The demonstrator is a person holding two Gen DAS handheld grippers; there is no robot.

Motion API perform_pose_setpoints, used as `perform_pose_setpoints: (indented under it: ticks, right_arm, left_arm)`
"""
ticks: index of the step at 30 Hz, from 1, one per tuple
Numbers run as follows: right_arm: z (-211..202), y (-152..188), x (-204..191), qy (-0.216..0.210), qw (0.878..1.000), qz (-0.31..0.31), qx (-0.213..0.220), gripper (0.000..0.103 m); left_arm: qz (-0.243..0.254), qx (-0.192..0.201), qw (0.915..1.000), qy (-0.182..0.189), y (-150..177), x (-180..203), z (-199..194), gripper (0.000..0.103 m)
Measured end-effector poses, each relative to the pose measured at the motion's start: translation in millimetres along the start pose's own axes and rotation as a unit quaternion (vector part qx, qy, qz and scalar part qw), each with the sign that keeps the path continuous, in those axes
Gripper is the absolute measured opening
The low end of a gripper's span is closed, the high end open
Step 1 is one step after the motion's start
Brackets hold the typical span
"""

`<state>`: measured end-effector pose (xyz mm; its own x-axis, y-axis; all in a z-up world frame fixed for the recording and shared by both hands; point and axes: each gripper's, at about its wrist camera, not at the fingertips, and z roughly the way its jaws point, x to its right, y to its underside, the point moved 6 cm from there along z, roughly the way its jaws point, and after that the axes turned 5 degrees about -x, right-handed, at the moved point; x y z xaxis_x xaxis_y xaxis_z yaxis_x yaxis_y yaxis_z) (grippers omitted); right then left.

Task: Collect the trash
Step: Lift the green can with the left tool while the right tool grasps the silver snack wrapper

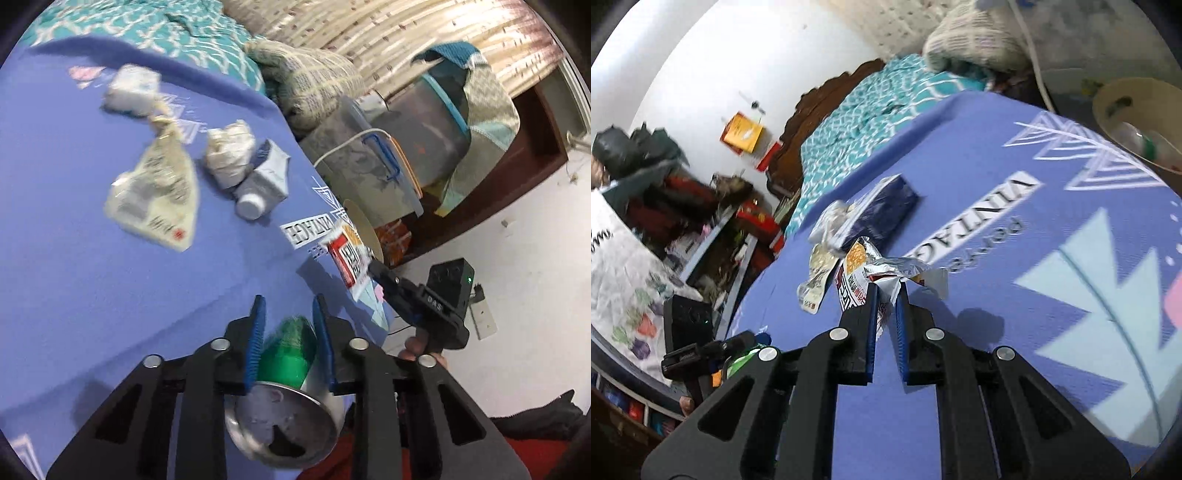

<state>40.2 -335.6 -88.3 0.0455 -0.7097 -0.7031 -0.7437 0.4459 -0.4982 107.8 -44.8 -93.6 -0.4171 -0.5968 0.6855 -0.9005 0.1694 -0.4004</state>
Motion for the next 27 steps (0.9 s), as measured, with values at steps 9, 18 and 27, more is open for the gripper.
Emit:
perform_pose_setpoints:
  ticks: [9, 18, 27]
  right_arm:
    - [26.5, 38.1, -39.4, -0.053, 0.998, -0.02, -0.04, 0.012]
    - [62.9, 42.9, -64.2, -0.094, 0.992, -0.043, -0.071, 0.012]
    - [76.0, 50.2, -61.3, -0.104, 0.989, -0.054, -0.089, 0.012]
  left_arm:
    - [-0.069, 0.047, 0.995, -0.054, -7.7, -26.2, -42.1, 0.088]
    - [-0.201, 0.028, 0.978, -0.047, 72.2, -45.9, -75.0, 0.088]
    - [-0.23, 0.021, 0.973, 0.004, 53.9, -42.3, -20.0, 0.063]
